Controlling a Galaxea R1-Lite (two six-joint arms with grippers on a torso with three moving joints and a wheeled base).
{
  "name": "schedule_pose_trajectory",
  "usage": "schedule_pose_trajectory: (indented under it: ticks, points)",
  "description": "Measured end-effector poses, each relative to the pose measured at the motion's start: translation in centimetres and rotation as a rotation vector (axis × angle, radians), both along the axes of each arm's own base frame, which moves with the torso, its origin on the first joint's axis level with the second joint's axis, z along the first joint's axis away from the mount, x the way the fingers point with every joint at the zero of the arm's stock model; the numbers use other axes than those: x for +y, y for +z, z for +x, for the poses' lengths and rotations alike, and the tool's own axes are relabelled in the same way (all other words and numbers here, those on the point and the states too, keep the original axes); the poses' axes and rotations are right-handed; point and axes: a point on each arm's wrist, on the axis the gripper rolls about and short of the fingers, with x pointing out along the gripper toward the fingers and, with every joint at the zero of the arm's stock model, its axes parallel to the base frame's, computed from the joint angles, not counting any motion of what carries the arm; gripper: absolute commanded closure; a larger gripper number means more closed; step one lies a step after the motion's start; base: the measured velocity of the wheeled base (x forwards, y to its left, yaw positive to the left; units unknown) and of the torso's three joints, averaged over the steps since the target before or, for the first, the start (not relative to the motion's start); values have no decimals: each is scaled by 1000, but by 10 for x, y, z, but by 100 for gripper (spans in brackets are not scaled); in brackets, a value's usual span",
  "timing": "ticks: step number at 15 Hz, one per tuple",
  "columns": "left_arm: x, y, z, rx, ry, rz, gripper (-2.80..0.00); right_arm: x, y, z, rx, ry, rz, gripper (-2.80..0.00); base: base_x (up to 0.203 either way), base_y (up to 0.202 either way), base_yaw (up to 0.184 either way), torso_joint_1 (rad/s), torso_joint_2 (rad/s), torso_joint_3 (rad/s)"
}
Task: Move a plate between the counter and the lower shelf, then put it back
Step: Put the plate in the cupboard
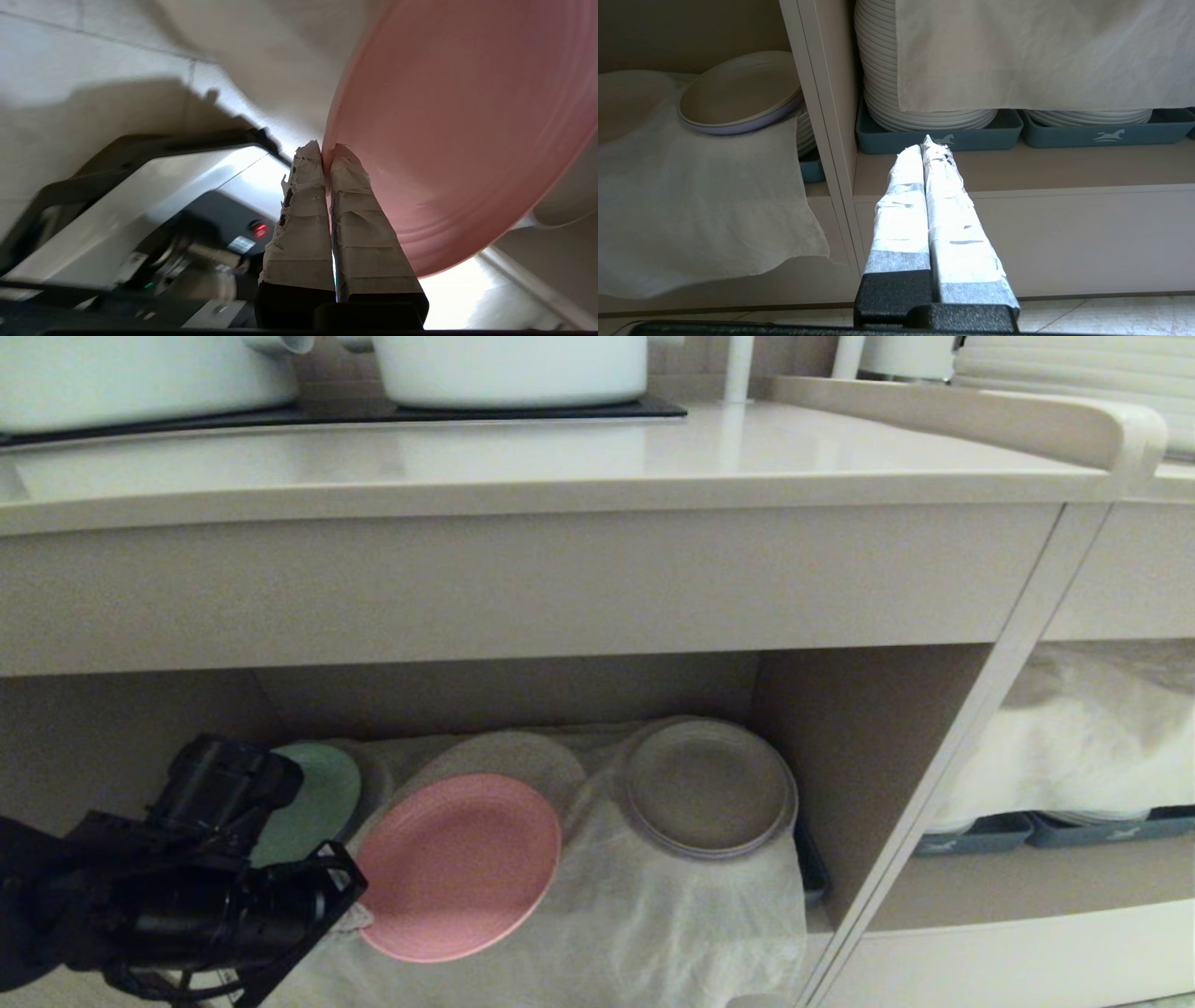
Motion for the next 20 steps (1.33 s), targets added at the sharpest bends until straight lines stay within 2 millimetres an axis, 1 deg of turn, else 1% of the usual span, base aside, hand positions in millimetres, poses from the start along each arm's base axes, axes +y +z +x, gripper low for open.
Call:
schedule_pose_trajectory:
  ticks: [4,7,11,17,20]
  points:
    - [-3,-3,10,-32,33,-34,0,0,0,0,0,0,0,0,0,0,0,0,0,0]
    - [-5,-9,15,-17,59,-50,0,0,0,0,0,0,0,0,0,0,0,0,0,0]
    - [-7,-14,23,-41,64,-61,0,0,0,0,0,0,-1,0,0,0,0,0,0,0]
    - [-9,-24,30,-14,63,-46,0,0,0,0,0,0,0,0,0,0,0,0,0,0]
    - [-12,-29,37,-33,55,-50,0,0,0,0,0,0,1,0,0,0,0,0,0,0]
